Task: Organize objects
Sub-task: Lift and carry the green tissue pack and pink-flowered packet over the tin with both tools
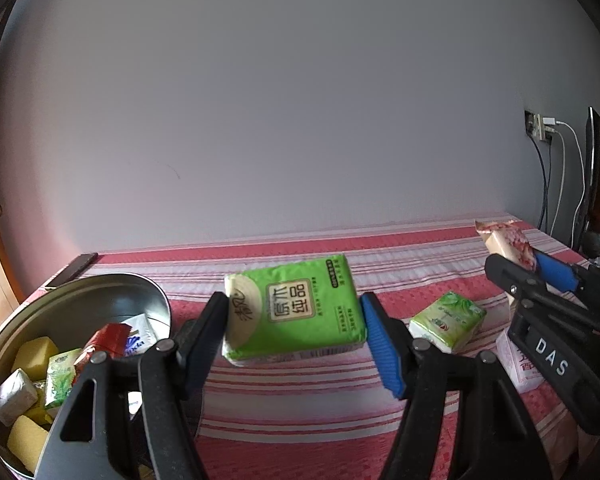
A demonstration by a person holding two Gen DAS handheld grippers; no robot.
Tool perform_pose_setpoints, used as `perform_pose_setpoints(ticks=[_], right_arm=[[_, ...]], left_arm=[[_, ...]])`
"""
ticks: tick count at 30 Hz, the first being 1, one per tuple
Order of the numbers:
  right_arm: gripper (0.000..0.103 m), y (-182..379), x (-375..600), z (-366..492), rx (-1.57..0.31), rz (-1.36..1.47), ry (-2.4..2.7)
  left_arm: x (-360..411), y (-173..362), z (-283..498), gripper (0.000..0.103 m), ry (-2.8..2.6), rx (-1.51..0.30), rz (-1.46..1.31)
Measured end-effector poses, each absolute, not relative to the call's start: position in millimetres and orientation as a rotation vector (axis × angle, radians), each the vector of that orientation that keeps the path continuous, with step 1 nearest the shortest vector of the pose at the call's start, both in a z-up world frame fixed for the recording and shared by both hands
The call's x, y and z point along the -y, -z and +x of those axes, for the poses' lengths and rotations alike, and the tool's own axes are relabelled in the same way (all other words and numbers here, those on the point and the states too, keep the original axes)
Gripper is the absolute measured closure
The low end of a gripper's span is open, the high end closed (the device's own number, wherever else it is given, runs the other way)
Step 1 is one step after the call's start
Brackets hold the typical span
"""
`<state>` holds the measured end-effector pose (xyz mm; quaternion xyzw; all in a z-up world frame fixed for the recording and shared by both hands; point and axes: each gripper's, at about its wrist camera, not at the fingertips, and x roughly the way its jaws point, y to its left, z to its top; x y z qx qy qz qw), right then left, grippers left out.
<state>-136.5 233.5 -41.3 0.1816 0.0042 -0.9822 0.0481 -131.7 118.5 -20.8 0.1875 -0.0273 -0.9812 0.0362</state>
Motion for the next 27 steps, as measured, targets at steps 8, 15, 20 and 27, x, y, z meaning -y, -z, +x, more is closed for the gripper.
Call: perform_pose_setpoints(ticks=[8,15,20,27], right_arm=[[0.061,39,-233,-128,-0.026,0.48,3.009],[0.061,38,-232,-123,-0.035,0.439,3.017],[0.061,37,-231,-119,-0.038,0.412,3.021],[0.061,36,-230,-114,-0.03,0.391,3.021]], left_arm=[[-113,18,-117,0.036,2.996,0.087,0.498],[-110,16,-111,0.036,2.982,0.083,0.46],[-106,15,-109,0.036,2.964,0.051,0.44],[-100,13,-100,0.036,2.948,0.019,0.393]])
